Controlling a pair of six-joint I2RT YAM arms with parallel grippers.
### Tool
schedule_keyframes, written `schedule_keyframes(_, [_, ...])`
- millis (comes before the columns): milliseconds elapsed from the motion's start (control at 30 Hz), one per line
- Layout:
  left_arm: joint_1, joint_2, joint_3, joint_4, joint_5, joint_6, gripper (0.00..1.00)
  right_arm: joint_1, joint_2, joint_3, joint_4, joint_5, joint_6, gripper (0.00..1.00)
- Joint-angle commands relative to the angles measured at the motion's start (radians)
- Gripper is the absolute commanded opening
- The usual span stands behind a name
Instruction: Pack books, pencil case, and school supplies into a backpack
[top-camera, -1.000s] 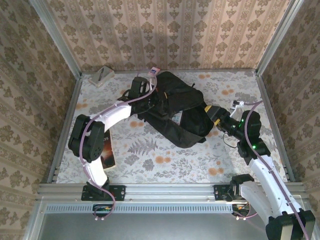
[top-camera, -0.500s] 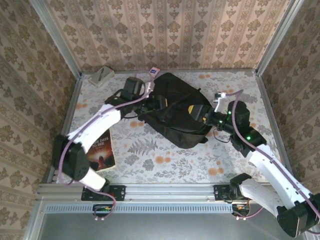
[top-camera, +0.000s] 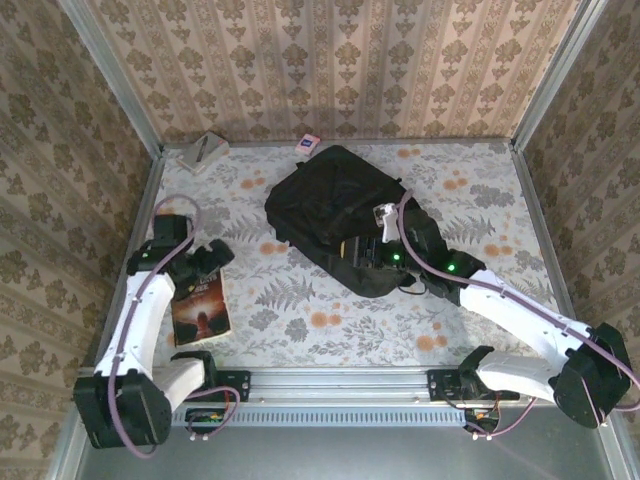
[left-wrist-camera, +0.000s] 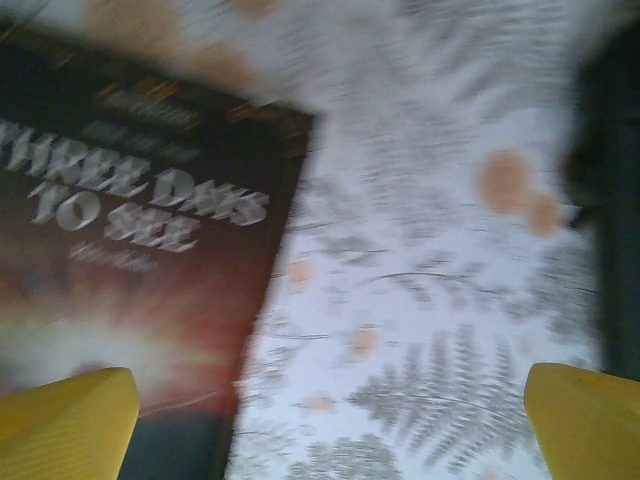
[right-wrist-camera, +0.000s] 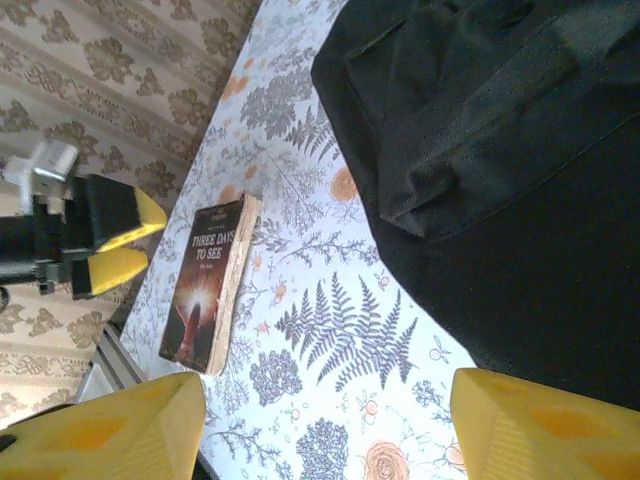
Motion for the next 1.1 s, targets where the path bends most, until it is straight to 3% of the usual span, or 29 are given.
schedule_keyframes(0, [0.048, 0.003, -0.083, 0.014, 0.021, -0.029, 1.0, 0.029, 0.021, -0.015, 0.066, 0.025, -0.023, 0.67])
schedule_keyframes(267, [-0.024, 0.103, -0.197, 0.199, 0.046, -0.115, 1.0, 0.058, 0.058, -0.056, 0.138, -0.007, 0.008, 0.68])
schedule_keyframes(533, [-0.21, 0.168, -0.208, 0.366, 0.112, -0.194, 0.99, 0.059, 0.088, -0.063, 0.153, -0.024, 0.012, 0.68])
schedule_keyframes(733, [-0.308, 0.209, -0.217, 0.513, 0.231, -0.289, 0.98, 0.066, 0.111, -0.049, 0.163, -0.04, 0.012, 0.68])
schedule_keyframes(867, [-0.351, 0.12, -0.152, 0.415, 0.201, -0.238, 0.98, 0.091, 0.144, -0.01, 0.136, -0.056, -0.023, 0.67])
schedule_keyframes(1067, [-0.322, -0.047, -0.066, 0.061, -0.025, -0.182, 0.99, 0.161, 0.278, 0.104, 0.086, -0.087, -0.075, 0.57])
